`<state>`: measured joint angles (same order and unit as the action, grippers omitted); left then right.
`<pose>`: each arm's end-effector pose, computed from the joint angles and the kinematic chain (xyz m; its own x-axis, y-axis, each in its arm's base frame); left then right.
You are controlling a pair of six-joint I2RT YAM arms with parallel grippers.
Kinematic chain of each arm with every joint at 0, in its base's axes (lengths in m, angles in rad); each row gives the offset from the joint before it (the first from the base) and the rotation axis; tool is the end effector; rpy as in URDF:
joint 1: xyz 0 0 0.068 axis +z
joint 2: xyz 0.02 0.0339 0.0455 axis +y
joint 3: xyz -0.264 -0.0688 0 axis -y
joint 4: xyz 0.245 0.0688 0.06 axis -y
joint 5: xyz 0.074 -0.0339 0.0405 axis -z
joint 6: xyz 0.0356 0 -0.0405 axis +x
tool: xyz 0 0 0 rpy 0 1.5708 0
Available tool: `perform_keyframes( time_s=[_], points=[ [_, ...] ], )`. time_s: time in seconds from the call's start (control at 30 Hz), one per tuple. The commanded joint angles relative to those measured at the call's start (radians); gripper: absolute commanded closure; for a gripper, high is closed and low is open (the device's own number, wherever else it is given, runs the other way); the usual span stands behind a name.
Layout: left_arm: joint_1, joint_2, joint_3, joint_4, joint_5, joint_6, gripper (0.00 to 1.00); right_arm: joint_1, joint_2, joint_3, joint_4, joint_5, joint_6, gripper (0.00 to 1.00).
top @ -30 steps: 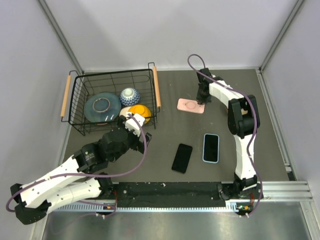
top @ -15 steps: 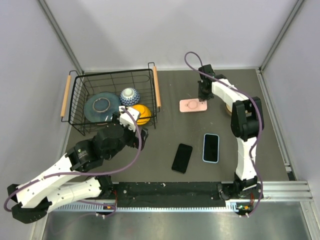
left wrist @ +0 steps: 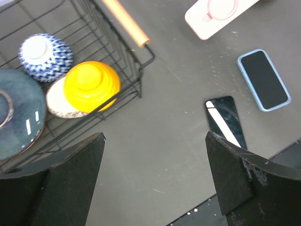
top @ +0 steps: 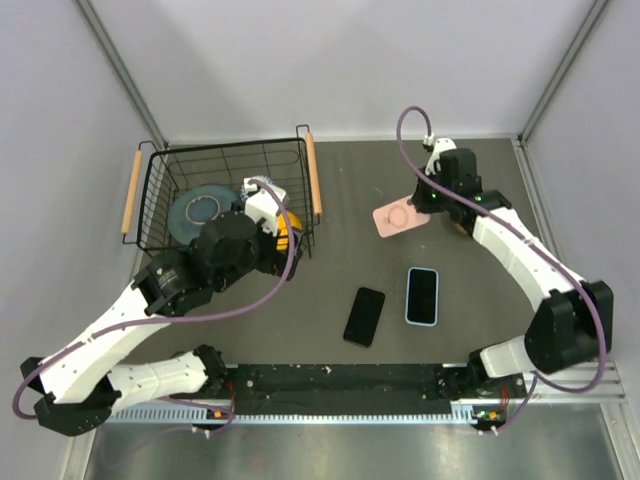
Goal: Put the phone into the phone case
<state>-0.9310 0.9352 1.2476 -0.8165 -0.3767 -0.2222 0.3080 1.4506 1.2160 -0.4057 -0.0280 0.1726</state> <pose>0.1130 -0.1300 0.4066 -0.4033 0.1987 -0.8932 0.4765 0.8790 -0.0197 0.3127 0.1005 0.3115 -0.6166 -0.0160 -0.7871 -0.2218 0.9628 0.1542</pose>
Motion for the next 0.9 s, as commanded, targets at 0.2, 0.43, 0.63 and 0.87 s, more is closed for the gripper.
perform_keyframes(
  time_s=[0.2, 0.43, 0.63, 0.87],
  points=[
    [0.138, 0.132, 0.102, 0.097, 0.526, 0.153, 0.06, 0.14, -0.448, -0.301, 0.113, -0.361, -0.139, 1.0],
    [0.143, 0.209, 0.098, 0.165, 0.674, 0.176, 0.09, 0.181, -0.602, -0.361, 0.13, -0.257, -0.038, 0.94],
    [0.144, 0.156, 0.007, 0.227, 0.576, 0.136, 0.08, 0.18, -0.54, -0.368, -0.019, 0.223, 0.134, 0.69],
    [0.144, 0.068, -0.085, 0.234, 0.524, 0.153, 0.08, 0.181, -0.404, -0.384, -0.053, 0.191, 0.06, 0.41]
  ],
)
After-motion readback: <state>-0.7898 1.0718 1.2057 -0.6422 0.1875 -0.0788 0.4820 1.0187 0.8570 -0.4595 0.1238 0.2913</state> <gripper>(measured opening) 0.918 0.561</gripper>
